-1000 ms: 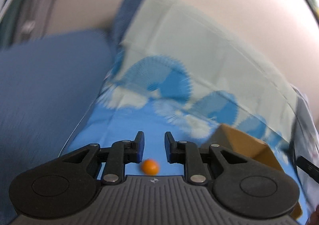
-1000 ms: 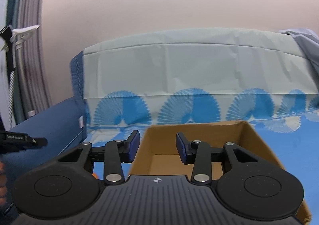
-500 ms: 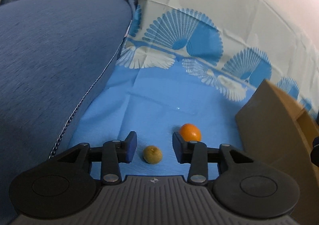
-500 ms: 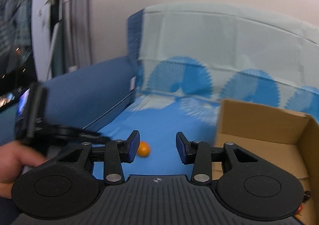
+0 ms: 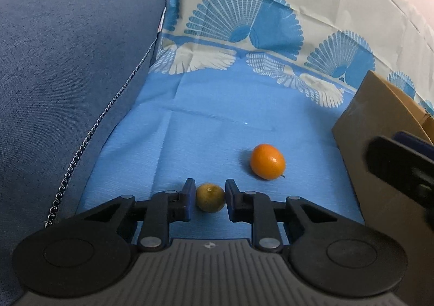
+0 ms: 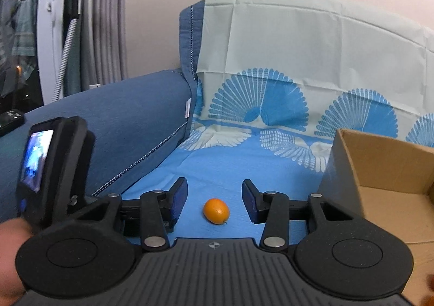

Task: Organize fruits
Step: 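Grasp a yellow-green fruit with the left tool while the right tool grasps an orange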

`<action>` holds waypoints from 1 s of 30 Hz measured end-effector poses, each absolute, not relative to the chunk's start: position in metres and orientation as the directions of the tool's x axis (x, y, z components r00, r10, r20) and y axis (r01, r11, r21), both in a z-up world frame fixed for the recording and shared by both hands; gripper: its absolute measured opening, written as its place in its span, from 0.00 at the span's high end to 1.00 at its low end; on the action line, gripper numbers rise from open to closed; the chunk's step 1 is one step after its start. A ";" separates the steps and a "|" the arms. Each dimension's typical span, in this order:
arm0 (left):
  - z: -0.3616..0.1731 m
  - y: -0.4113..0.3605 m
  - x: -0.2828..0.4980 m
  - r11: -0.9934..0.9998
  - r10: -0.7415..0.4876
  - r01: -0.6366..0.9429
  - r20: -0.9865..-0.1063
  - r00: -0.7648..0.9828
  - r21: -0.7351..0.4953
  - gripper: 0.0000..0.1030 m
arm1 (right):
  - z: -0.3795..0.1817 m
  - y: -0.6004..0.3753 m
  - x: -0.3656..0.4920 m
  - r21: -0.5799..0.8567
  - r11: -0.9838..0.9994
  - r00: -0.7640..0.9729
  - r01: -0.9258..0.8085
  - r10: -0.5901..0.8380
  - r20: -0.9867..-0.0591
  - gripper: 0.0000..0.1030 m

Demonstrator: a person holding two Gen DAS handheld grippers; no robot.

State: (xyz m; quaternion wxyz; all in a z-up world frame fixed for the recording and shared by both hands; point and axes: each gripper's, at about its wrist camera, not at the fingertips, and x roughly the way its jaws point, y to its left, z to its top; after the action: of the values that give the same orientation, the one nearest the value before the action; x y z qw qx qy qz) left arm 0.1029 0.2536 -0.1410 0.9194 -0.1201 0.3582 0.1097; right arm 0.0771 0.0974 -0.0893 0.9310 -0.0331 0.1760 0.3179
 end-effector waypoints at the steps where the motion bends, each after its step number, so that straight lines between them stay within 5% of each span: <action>1: -0.141 0.255 0.103 0.944 0.119 -0.295 -0.682 0.722 -0.147 0.75 | -0.091 0.102 0.080 0.055 0.798 0.736 -0.600 0.578 -0.352 0.54; 10: -0.133 0.295 0.088 0.850 0.231 -0.474 -0.646 0.727 -0.230 0.75 | -0.107 0.138 0.129 0.146 0.840 0.759 -0.523 0.537 -0.369 0.50; 18: -0.136 0.292 0.092 0.863 0.226 -0.460 -0.654 0.722 -0.210 0.75 | -0.148 0.179 0.162 0.129 0.828 0.656 -0.546 0.519 -0.548 0.40; 20: -0.136 0.293 0.093 0.862 0.226 -0.462 -0.655 0.721 -0.211 0.75 | -0.157 0.183 0.163 0.113 0.836 0.648 -0.538 0.495 -0.579 0.45; 21: -0.137 0.293 0.093 0.862 0.227 -0.462 -0.656 0.720 -0.209 0.75 | -0.160 0.185 0.164 0.100 0.836 0.643 -0.539 0.486 -0.592 0.60; 30: -0.129 0.281 0.087 0.879 0.203 -0.426 -0.640 0.741 -0.214 0.75 | -0.155 0.174 0.145 0.083 0.829 0.645 -0.552 0.489 -0.587 0.62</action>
State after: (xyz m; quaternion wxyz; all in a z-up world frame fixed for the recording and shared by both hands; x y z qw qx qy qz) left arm 0.0871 0.2813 -0.1295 0.9164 -0.1759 0.3160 0.1716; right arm 0.1449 0.1741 -0.1551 0.9056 -0.0516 0.3076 0.2875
